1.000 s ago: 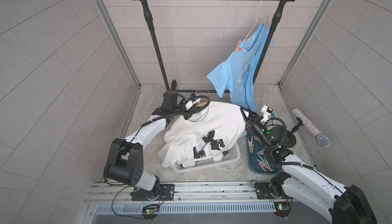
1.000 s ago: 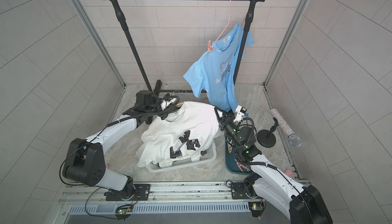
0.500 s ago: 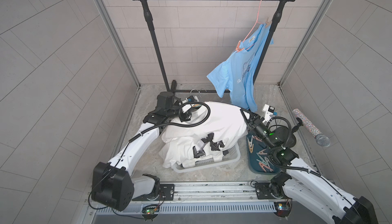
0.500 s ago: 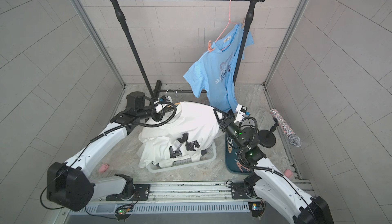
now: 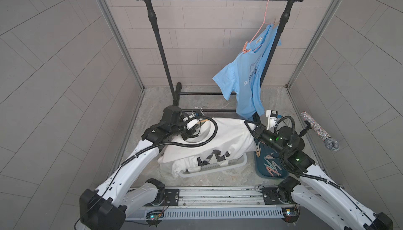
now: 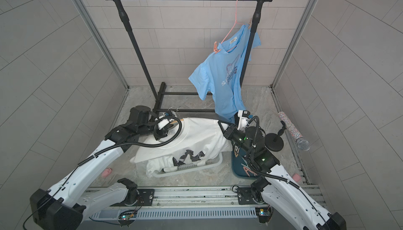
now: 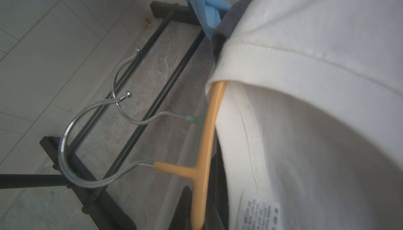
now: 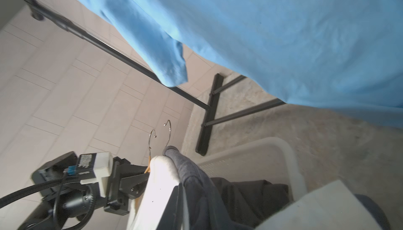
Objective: Use clothespins to secure the t-shirt on both sides of the hanger
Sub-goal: Pick up the hanger from the basket, then place the hanger in the basket.
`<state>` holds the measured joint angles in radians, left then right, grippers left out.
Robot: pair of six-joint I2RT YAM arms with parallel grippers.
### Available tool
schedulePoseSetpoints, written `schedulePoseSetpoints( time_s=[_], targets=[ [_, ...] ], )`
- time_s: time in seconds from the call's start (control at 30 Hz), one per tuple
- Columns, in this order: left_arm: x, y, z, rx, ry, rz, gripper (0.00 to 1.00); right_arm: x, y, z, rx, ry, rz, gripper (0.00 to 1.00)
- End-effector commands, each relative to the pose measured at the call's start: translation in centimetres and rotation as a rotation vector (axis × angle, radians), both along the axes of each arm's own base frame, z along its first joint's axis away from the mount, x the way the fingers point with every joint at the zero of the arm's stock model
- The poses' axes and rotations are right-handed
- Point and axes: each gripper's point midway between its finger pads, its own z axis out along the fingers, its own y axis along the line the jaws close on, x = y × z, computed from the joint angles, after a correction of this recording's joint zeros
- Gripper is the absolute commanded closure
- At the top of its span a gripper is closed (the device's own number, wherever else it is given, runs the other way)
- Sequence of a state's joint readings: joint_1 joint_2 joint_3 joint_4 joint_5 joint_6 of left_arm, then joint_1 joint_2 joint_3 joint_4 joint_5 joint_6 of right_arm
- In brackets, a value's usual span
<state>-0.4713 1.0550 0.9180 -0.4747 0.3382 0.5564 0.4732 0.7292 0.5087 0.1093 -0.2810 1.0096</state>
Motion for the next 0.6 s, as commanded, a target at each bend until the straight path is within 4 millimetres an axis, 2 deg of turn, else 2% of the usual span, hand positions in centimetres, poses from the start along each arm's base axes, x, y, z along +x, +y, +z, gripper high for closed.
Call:
schedulePoseSetpoints(
  time_s=[0.0,0.1,0.27,0.43,0.57],
  targets=[
    [0.8,0.1,0.8,0.036,-0.125,0.058,1.00,-1.0,-1.6,-8.7,-0.241,0.191,-0.012,0.97],
    [1.1,-0.9,-0.5,0.024,-0.142,0.072,1.00,-0.9,-2.0,-9.5,-0.291,0.194,-0.017,0.88],
    [2.8,-1.6,-1.5,0.045,-0.211,0.119,1.00,-1.2,-3.8,-10.4,-0.404,0.213,-0.069,0.59],
    [3.7,-3.6,-2.2,0.102,-0.267,0.020,1.00,-1.9,-5.9,-9.3,-0.471,0.206,-0.137,0.33],
    [3.5,-4.6,-3.7,0.152,-0.249,-0.058,1.00,-2.9,-7.7,-7.9,-0.503,0.206,-0.196,0.24]
  ],
)
